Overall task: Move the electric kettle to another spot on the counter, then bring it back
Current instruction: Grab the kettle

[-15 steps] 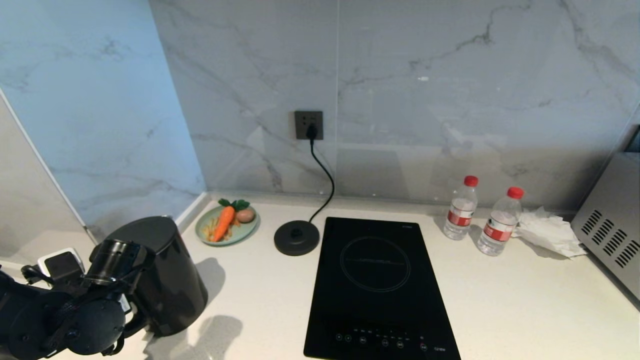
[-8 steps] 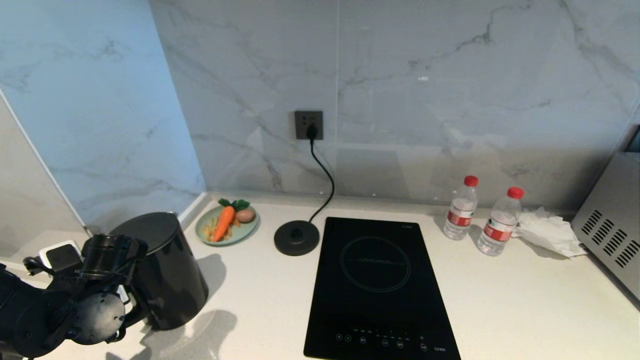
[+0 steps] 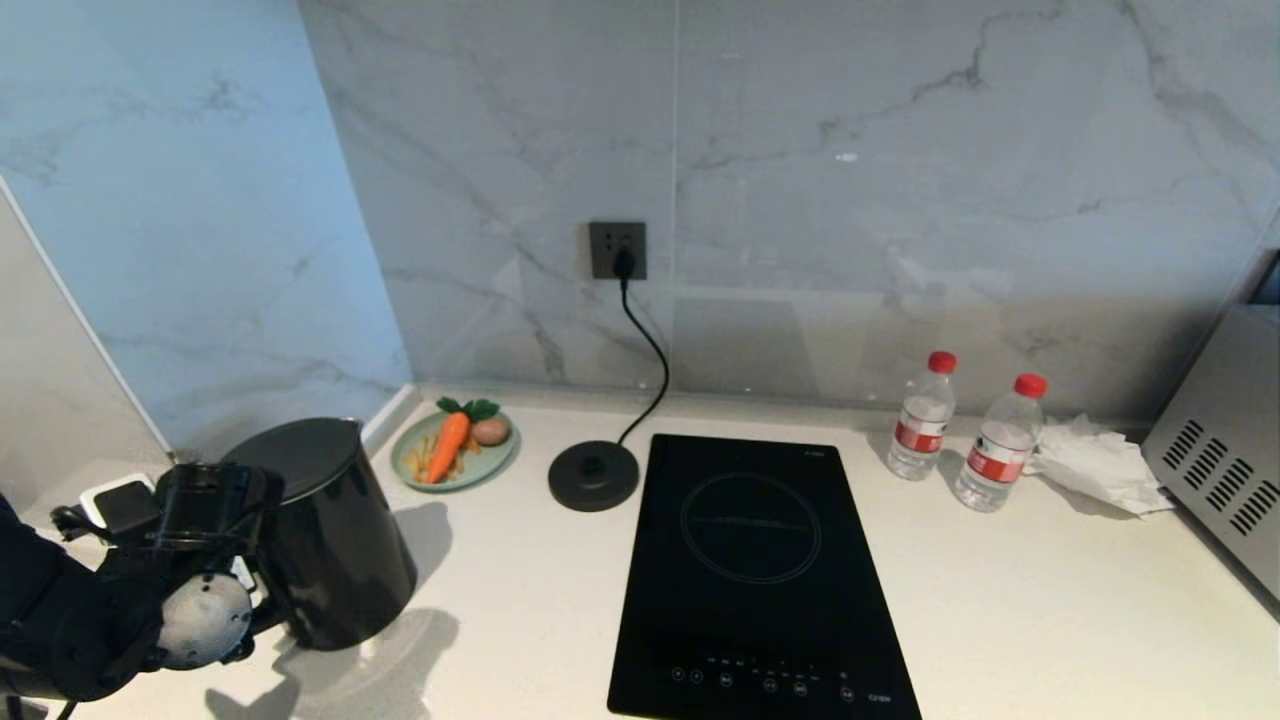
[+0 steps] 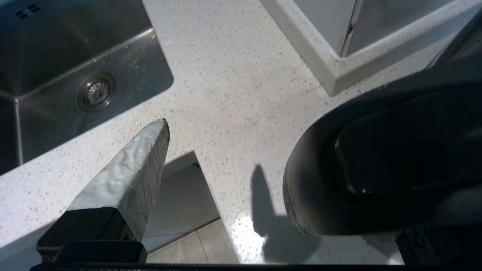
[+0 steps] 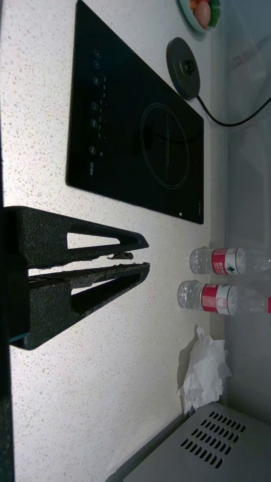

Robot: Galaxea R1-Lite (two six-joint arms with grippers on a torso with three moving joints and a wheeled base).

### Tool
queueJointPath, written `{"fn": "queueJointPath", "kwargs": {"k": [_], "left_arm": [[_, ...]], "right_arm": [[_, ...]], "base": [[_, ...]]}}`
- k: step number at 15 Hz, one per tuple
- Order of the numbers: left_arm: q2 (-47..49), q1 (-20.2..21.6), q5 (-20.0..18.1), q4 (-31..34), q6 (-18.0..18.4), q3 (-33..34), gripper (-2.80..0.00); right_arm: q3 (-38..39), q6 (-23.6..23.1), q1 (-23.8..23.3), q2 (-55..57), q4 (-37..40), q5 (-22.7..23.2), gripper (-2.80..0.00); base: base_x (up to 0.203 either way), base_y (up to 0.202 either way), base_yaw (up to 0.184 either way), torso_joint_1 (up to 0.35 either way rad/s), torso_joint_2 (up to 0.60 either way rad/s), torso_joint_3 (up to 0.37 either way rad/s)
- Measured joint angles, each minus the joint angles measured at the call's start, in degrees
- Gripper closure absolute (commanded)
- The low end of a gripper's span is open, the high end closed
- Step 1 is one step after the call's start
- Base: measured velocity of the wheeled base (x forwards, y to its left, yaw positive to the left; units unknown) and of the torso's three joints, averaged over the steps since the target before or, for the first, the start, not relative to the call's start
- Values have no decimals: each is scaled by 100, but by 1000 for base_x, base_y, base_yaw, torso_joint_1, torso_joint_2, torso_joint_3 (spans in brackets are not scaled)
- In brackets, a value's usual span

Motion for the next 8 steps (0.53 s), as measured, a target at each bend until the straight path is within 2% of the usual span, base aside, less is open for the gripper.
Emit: {"fn": "queueJointPath", "kwargs": {"k": [3, 8], "left_arm": [[186, 180, -214, -675, 363, 1, -280], [105, 421, -640, -699, 411, 9, -280]], "right_arm": [[2, 0, 0, 0, -2, 0, 0], [2, 0, 0, 0, -3, 0, 0]], "base": [[0, 0, 0, 0, 0, 0], [0, 0, 0, 0, 0, 0]]}}
